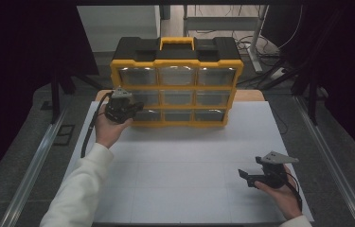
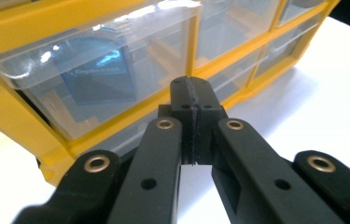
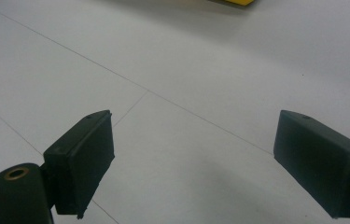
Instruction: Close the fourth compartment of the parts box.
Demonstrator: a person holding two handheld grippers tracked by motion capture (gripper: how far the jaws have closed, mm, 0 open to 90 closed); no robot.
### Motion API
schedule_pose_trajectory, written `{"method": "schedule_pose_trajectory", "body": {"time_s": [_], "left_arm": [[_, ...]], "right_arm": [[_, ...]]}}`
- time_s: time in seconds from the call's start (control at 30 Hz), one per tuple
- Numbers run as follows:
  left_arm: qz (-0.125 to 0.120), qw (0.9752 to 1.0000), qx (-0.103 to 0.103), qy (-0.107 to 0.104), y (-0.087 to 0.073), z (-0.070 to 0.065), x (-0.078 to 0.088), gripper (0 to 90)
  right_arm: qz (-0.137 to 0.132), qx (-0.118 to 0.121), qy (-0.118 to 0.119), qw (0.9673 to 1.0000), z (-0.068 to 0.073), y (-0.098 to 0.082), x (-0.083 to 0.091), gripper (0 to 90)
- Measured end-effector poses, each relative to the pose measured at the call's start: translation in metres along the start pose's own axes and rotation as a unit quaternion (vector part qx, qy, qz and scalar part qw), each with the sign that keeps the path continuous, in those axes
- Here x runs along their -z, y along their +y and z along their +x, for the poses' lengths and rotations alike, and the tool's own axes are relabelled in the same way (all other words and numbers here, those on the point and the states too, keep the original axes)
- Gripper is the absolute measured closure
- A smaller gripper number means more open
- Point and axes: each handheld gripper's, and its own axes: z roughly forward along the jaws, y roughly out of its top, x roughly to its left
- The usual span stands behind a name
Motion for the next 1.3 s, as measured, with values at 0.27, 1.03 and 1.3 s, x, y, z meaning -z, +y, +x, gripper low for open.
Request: {"method": "schedule_pose_trajectory", "body": {"time_s": [0.27,1.03,1.3], "left_arm": [[-0.016,0.9998,-0.011,-0.006,-0.014,-0.015,0.014,60.2],[-0.011,0.9999,-0.011,0.007,-0.087,-0.053,0.063,16.8],[0.002,0.9998,-0.006,0.019,-0.128,-0.059,0.077,15.8]], "right_arm": [[-0.001,-0.001,0.0,1.0,0.0,0.0,0.001,12.5],[0.0,-0.003,-0.007,1.0,-0.002,0.0,-0.001,12.4],[0.0,-0.004,-0.009,1.0,-0.003,0.001,-0.002,12.4]]}}
